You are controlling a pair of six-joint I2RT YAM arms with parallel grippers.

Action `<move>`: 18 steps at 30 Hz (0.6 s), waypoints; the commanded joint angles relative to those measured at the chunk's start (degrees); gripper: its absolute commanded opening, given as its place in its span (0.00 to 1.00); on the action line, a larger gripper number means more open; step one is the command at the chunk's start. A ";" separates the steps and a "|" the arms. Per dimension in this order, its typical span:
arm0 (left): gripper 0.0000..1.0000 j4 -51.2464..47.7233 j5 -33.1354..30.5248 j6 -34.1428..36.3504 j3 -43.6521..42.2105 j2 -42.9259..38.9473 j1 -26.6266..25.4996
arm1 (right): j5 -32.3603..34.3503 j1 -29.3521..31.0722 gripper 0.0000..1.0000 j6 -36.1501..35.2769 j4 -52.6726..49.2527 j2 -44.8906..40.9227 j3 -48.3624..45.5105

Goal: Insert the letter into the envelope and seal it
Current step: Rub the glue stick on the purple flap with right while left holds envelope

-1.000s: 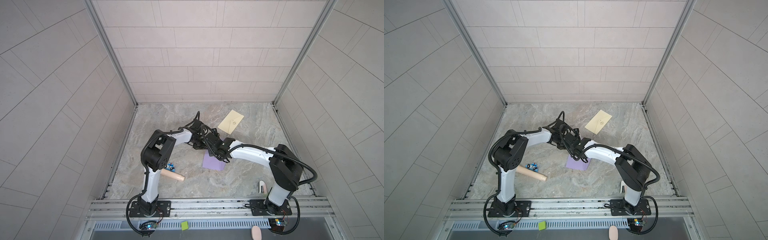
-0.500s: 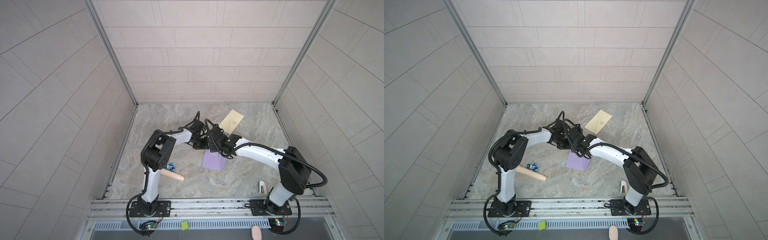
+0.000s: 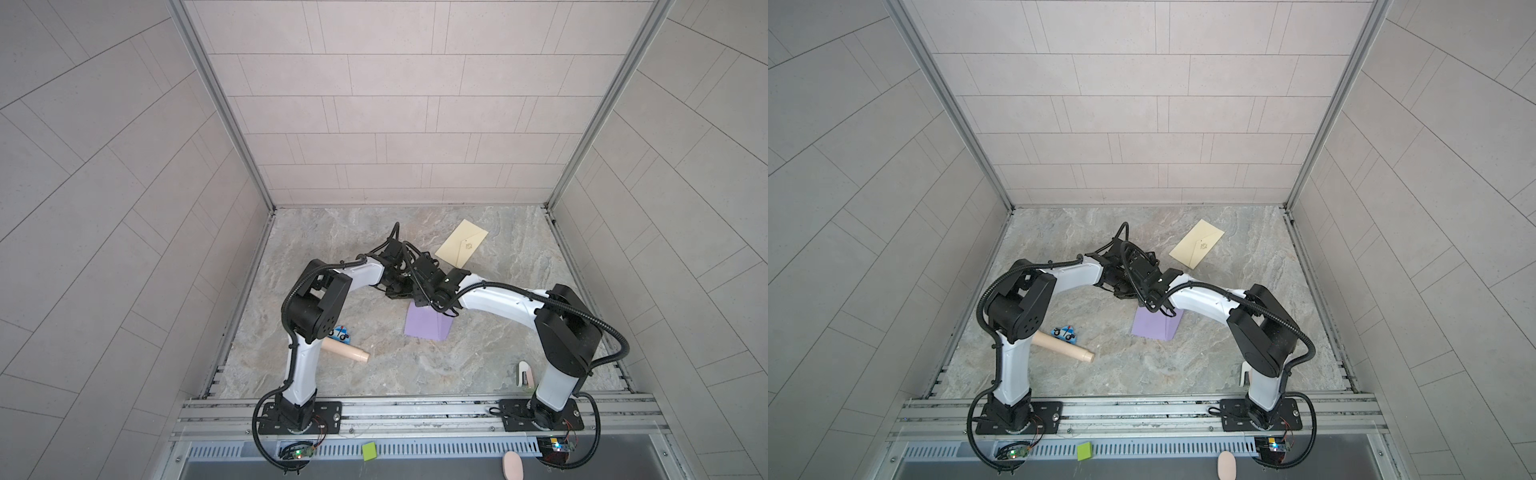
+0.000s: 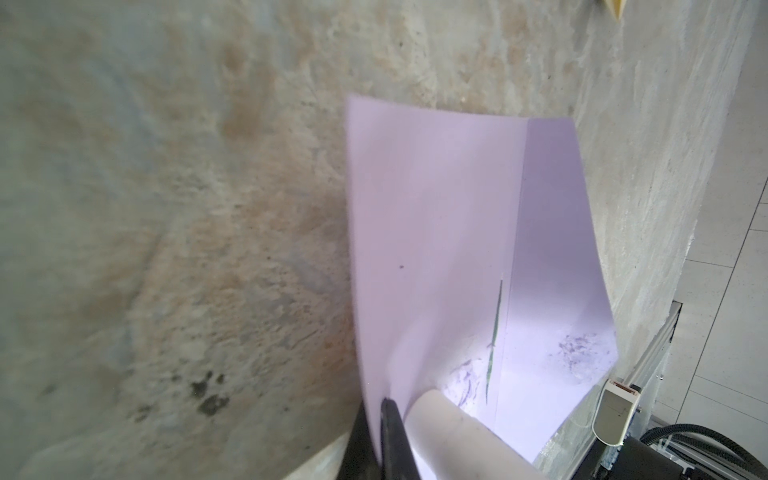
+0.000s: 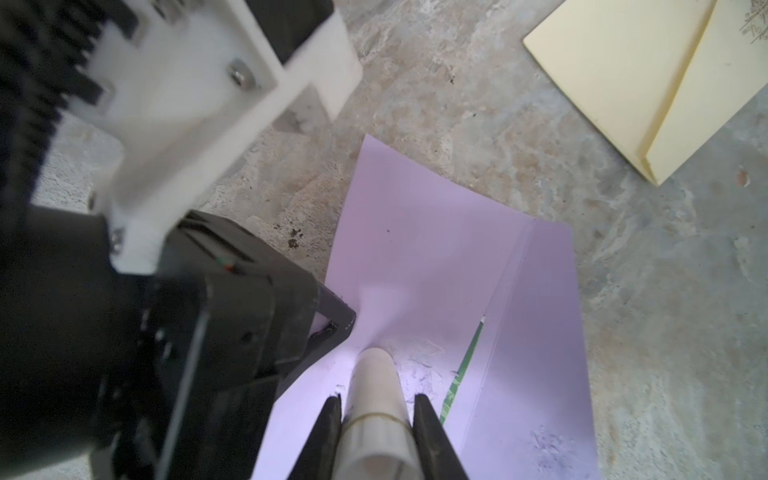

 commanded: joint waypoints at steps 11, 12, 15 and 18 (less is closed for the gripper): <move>0.00 -1.54 -3.16 0.40 -0.24 -1.19 0.04 | 8.22 -1.39 0.00 4.26 -13.86 5.48 0.14; 0.00 -1.54 -3.25 0.42 -0.25 -1.19 -0.01 | 8.13 -1.66 0.00 4.53 -14.06 5.39 -0.48; 0.00 -1.68 -3.51 0.36 -0.27 -1.33 0.03 | 8.13 -2.27 0.00 5.11 -14.39 4.88 -2.14; 0.00 -1.76 -3.69 0.35 -0.29 -1.16 0.03 | 7.90 -2.84 0.00 5.32 -14.39 4.15 -3.74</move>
